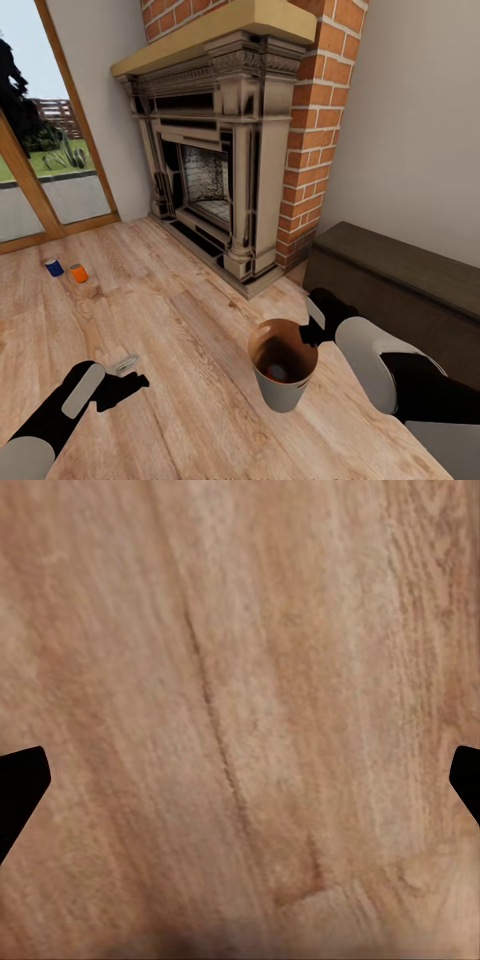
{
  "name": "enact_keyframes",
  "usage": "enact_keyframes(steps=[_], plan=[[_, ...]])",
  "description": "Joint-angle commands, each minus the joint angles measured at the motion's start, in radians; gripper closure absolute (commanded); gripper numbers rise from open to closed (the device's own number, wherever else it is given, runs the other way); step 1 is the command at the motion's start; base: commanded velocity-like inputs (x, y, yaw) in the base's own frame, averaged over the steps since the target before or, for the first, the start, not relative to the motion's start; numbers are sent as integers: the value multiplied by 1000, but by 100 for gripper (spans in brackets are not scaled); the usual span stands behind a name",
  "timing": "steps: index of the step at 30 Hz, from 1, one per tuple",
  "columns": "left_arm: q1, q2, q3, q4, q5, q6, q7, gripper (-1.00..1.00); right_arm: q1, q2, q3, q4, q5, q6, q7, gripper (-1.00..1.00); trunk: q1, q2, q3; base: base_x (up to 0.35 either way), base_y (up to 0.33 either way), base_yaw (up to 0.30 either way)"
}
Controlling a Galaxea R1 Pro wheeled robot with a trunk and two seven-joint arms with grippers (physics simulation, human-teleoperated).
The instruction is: Put the three can of soda from the living room inside the tash can in the kitchen.
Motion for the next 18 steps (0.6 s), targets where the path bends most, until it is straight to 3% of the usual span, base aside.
enact_keyframes(steps=[1, 12, 18], plan=[[0, 0, 0, 0, 0, 0, 0, -100, 0, 0, -4, 0, -12, 0, 3, 100, 0, 0, 0, -82, 25, 0], [0, 1, -4, 0, 1, 0, -2, -100, 10, 7, 28, 2, -13, 0, 2, 100, -5, 2, 39, -16, 5, 0], [0, -1, -2, 10, 3, 2, -2, -100, 32, 9, 30, 0, -13, 0, 4, 100, -28, 44, 58, -1, 0, 0]])
